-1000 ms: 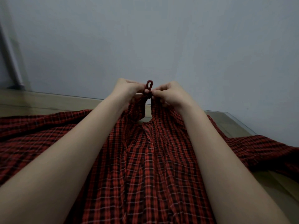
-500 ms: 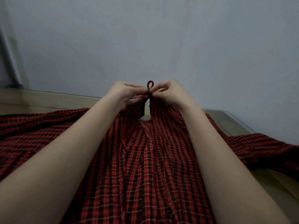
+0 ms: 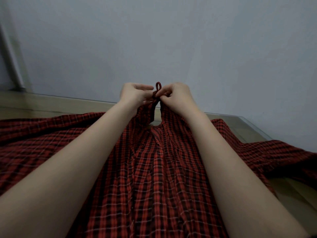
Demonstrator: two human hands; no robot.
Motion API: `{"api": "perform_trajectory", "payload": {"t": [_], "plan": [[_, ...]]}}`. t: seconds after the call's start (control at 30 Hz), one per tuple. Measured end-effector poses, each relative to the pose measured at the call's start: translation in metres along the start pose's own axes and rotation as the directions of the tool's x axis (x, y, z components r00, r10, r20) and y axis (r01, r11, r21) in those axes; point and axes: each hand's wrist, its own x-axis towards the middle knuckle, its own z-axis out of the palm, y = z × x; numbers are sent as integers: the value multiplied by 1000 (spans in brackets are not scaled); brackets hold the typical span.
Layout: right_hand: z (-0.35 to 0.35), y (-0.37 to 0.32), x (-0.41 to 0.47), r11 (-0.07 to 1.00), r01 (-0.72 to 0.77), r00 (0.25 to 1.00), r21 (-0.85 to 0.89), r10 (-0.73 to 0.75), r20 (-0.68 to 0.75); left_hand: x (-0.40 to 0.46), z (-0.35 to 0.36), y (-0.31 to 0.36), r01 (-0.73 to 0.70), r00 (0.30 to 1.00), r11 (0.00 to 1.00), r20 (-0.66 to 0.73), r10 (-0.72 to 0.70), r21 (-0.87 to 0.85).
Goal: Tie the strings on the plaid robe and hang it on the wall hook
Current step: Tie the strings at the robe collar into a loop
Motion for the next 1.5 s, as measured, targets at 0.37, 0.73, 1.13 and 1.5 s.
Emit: {"api": "perform_trajectory", "payload": {"t": [0.37, 0.73, 1.13, 1.5], "plan": [[-2, 1, -4, 995, 94, 995, -37, -95, -29, 4, -7, -4, 180, 981, 973, 104, -166, -143], [3, 6, -5, 979, -105, 982, 172, 75, 172, 4, 0, -9, 78, 994, 997, -81, -76, 26], [12, 12, 1, 871, -200, 971, 449, 239, -31, 8, 14, -14, -256, 966, 930, 98, 239, 263], [13, 11, 4, 890, -179, 967, 420, 238, -93, 9, 13, -17, -280, 960, 932, 90, 266, 230]]}}
